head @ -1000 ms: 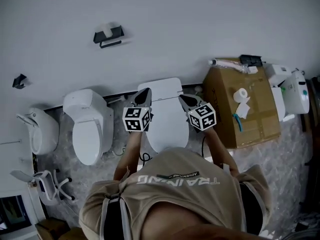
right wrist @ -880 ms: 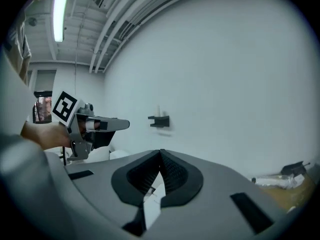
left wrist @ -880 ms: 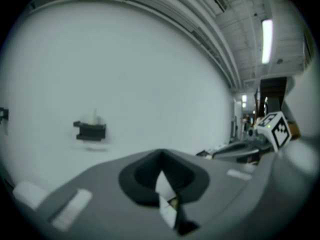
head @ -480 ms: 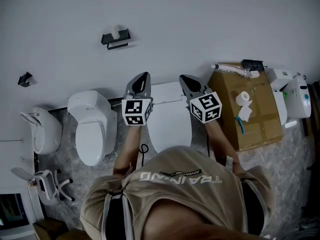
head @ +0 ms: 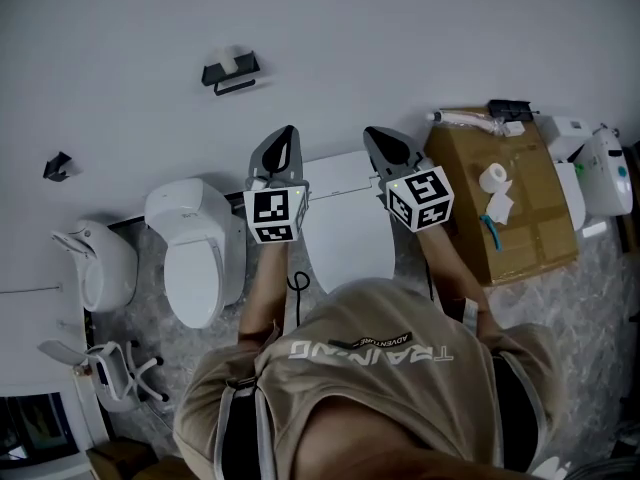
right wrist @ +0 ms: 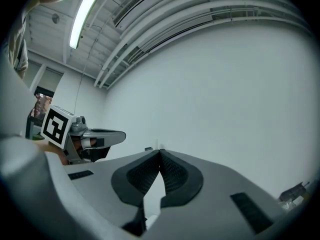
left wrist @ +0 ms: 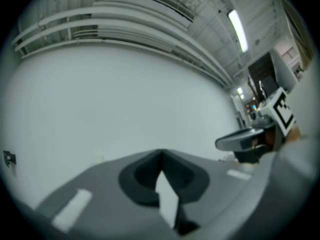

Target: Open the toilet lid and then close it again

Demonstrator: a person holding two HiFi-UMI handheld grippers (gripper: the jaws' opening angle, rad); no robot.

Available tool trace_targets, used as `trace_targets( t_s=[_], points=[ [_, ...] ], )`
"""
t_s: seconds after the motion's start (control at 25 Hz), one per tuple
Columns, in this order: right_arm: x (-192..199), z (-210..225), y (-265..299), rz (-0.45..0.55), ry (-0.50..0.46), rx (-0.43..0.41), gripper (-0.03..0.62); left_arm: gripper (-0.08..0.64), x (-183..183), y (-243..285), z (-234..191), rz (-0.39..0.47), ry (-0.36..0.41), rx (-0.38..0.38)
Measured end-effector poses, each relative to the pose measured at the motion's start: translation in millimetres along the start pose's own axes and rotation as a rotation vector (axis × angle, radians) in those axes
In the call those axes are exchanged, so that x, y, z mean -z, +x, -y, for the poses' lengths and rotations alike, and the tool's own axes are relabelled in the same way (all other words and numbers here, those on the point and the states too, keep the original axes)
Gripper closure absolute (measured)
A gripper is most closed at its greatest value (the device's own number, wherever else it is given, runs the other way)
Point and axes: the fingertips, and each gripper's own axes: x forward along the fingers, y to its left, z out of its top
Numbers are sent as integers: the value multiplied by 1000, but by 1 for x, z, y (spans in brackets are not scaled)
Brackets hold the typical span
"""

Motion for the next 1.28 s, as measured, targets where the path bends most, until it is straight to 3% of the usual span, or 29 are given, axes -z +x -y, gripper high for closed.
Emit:
trace_targets(
  t_s=[0.24, 0.6, 1.04, 1.28],
  points=[
    [-2, 10, -8, 21, 2, 9, 578, 557, 12, -9, 14, -20, 10, 12],
    [-2, 3, 6, 22, -24, -42, 578, 557, 14, -11, 6, -42, 5, -4],
    [13, -9, 16, 21, 11, -39, 578, 557, 53, -15, 3, -115, -56, 14],
    [14, -10, 20, 6, -15, -36, 578, 557, 53, -7, 3, -91, -73, 45]
  ],
)
